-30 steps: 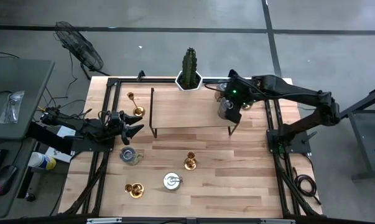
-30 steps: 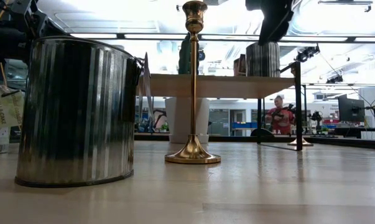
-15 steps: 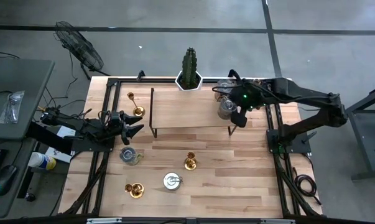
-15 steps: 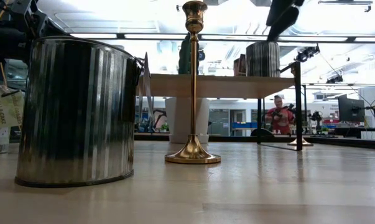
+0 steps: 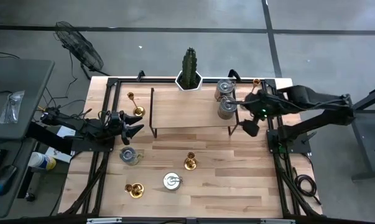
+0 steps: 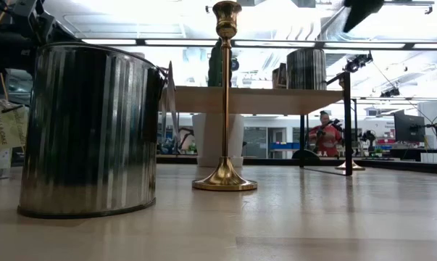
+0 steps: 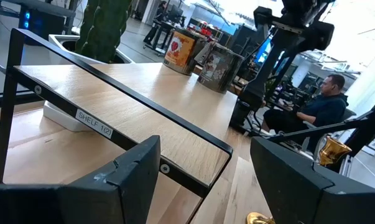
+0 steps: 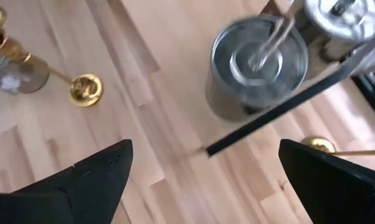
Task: Pick & Place candle stick holders
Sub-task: Put the gold candle holder on the shelf
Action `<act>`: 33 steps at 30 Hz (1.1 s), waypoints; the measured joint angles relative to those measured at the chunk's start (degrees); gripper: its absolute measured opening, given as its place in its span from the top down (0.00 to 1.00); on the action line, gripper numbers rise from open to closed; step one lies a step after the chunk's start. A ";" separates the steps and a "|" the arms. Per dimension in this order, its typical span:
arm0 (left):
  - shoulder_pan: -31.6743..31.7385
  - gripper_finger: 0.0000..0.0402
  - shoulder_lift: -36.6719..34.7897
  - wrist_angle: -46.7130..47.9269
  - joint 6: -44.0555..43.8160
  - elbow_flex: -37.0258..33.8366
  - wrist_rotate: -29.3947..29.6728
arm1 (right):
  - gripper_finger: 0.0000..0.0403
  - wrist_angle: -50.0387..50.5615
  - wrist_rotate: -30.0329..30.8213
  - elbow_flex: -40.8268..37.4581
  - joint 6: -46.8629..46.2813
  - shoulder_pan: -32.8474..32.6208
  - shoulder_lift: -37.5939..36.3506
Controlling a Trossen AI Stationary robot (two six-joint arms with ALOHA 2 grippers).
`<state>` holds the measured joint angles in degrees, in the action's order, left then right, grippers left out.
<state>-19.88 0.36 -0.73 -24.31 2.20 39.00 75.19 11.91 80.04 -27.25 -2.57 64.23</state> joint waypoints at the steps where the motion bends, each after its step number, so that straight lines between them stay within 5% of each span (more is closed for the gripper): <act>1: 0.00 0.39 0.01 0.00 0.00 0.00 0.00 | 0.03 -0.08 -0.03 -1.34 -0.06 -0.78 -1.36; 16: 0.01 0.39 0.01 0.00 0.00 0.01 0.00 | 0.12 -6.87 -0.20 -22.71 -4.47 -10.51 -23.83; 26: 0.01 0.39 0.01 0.00 0.01 0.00 0.00 | 0.12 -9.19 -0.01 -32.12 -4.22 -10.99 -36.09; 33: 0.02 0.39 0.02 0.00 0.00 0.00 0.00 | 0.12 -21.26 -0.08 -42.92 -3.85 -10.99 -46.40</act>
<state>-19.86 0.38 -0.73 -24.31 2.20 39.00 53.93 11.83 37.13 -31.09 -13.56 17.83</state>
